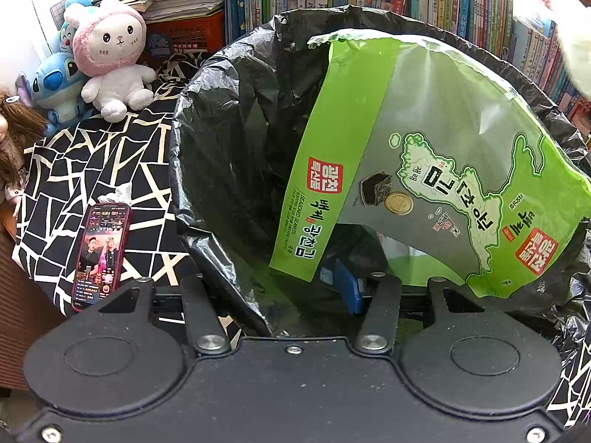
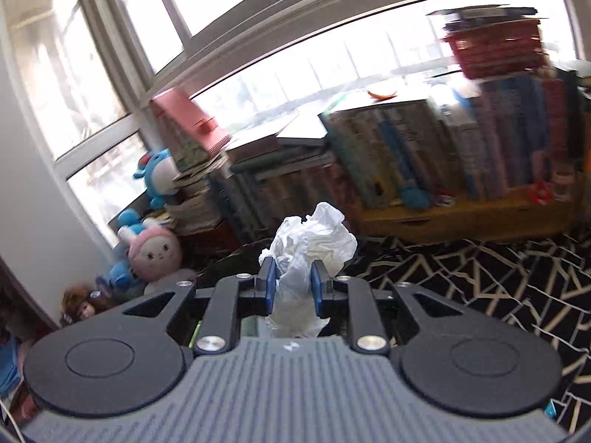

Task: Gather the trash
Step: 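Carry the white tissue with the right tool into the bin and release, then move the right tool back over the litter pile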

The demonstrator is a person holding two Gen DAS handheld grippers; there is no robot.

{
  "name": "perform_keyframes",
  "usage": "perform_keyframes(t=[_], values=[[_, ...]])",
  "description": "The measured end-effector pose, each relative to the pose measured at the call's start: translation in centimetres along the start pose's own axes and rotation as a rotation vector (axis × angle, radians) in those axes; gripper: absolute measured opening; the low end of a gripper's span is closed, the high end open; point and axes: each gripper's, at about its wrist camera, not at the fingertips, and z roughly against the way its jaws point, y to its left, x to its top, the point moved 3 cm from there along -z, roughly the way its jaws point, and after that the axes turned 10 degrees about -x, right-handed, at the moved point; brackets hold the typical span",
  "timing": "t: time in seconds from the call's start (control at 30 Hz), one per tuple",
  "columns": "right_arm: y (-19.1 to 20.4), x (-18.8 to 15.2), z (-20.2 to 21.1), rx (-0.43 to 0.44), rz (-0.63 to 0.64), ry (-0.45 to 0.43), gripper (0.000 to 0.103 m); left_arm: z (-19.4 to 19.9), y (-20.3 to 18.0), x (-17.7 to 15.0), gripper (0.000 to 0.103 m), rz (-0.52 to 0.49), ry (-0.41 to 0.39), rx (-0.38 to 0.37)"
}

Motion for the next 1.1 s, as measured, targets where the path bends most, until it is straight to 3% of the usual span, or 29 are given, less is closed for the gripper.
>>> perform_keyframes(t=[0.27,0.3,0.4,0.43,0.77,1.1], values=[[2.5,-1.4,-3.0,0.032,0.058,0.07,0.032,0.0,-0.1,0.0,0.05,-0.005,0.0,0.001],[2.4,-1.5,-3.3,0.028,0.057,0.077,0.049,0.0,-0.1,0.0,0.05,-0.006,0.001,0.001],[2.3,-1.6,-3.7,0.027,0.04,0.09,0.073,0.0,-0.1,0.0,0.051,-0.006,0.0,0.001],[2.2,-1.5,-3.6,0.029,0.03,0.088,0.076,0.0,-0.1,0.0,0.051,-0.006,0.0,0.001],[-1.0,-1.7,-1.3,-0.05,-0.02,0.045,0.085,0.1,-0.1,0.0,0.052,-0.006,0.001,0.003],[-8.5,-5.1,0.6,-0.278,-0.08,0.065,0.094,0.2,-0.2,0.0,0.052,-0.016,0.002,0.01]])
